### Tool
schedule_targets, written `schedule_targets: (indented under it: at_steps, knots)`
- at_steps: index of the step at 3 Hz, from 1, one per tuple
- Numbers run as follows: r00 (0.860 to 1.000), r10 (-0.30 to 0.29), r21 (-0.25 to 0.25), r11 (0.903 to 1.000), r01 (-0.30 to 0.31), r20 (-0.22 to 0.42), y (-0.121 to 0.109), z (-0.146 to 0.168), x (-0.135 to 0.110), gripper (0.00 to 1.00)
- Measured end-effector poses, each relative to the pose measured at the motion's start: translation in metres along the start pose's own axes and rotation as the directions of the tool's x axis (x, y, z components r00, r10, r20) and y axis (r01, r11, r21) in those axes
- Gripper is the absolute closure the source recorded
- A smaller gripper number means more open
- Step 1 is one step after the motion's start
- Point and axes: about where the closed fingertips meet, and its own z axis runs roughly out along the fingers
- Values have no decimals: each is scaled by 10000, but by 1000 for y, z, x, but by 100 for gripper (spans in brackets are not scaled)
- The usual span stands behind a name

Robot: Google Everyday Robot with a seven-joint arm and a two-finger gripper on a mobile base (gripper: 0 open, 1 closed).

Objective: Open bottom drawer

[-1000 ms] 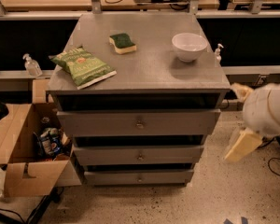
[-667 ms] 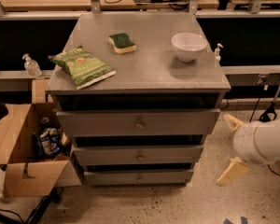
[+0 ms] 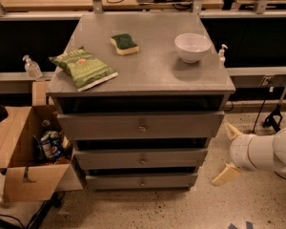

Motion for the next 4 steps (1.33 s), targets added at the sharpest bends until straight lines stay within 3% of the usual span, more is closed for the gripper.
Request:
schedule_targets:
  at_steps: [1,2,3,4]
  knots:
    - [9980,538,-102,9985,-535,341,14,26,12,0]
    - [9831,1456,-377,9891,-1423,1114,41,86,38,0]
    - [9615,2005,-700,9792,-1905,1881,60,140,54,0]
    - [9436,2586,-1341,9628,-2345,2069,86,192,70,0]
